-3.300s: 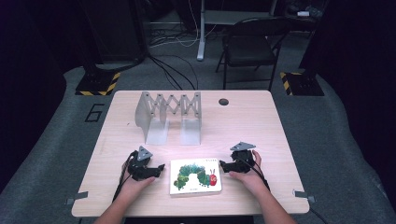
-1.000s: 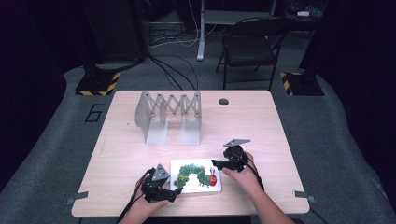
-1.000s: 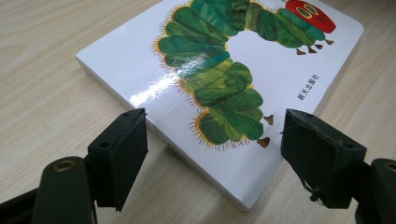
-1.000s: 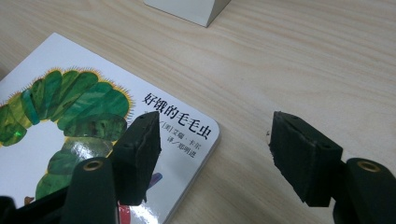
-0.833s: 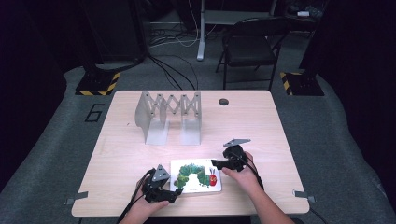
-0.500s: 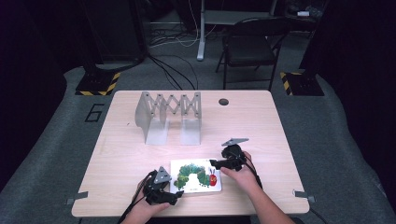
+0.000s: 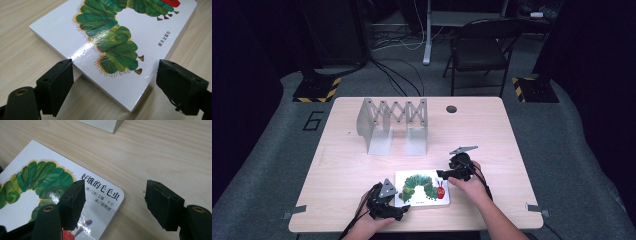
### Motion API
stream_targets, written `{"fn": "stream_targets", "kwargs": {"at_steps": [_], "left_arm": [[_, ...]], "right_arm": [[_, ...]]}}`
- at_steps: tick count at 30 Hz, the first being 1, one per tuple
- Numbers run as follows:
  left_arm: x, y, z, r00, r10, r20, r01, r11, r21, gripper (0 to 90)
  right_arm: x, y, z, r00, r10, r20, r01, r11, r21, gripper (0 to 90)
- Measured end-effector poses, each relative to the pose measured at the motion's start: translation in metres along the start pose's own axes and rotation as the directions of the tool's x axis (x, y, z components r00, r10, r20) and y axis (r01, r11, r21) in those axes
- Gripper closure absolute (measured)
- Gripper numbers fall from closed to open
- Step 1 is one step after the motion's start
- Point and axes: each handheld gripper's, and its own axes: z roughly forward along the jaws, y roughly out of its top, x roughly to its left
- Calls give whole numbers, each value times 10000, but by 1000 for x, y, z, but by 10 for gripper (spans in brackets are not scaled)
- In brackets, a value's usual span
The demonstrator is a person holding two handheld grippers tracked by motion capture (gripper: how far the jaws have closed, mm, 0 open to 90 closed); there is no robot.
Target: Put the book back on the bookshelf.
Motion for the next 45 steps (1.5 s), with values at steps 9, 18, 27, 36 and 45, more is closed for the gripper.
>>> {"fn": "stream_targets", "kwargs": {"at_steps": [9, 18, 27, 36, 45], "left_arm": [[3, 2, 6, 9995, 280, 155, -277, 9994, -190, 141], [0, 1, 9, 9996, 299, -4, -299, 9995, -130, 132], [-2, 0, 11, 9986, 487, -217, -492, 9985, -225, 124], [-1, 0, 11, 9987, 494, -128, -496, 9986, -196, 118], [-4, 0, 10, 9989, 445, -148, -447, 9989, -138, 115]], "right_arm": [[-7, 2, 0, 9975, 680, -165, -676, 9975, 225, 331], [-13, 4, 3, 9907, 1298, -398, -1276, 9904, 537, 333], [-11, 6, 5, 9899, 1166, -806, -1113, 9915, 676, 338], [-11, 6, 5, 9878, 1212, -980, -1143, 9908, 725, 344], [-12, 5, 7, 9863, 1327, -979, -1251, 9889, 800, 339]]}}
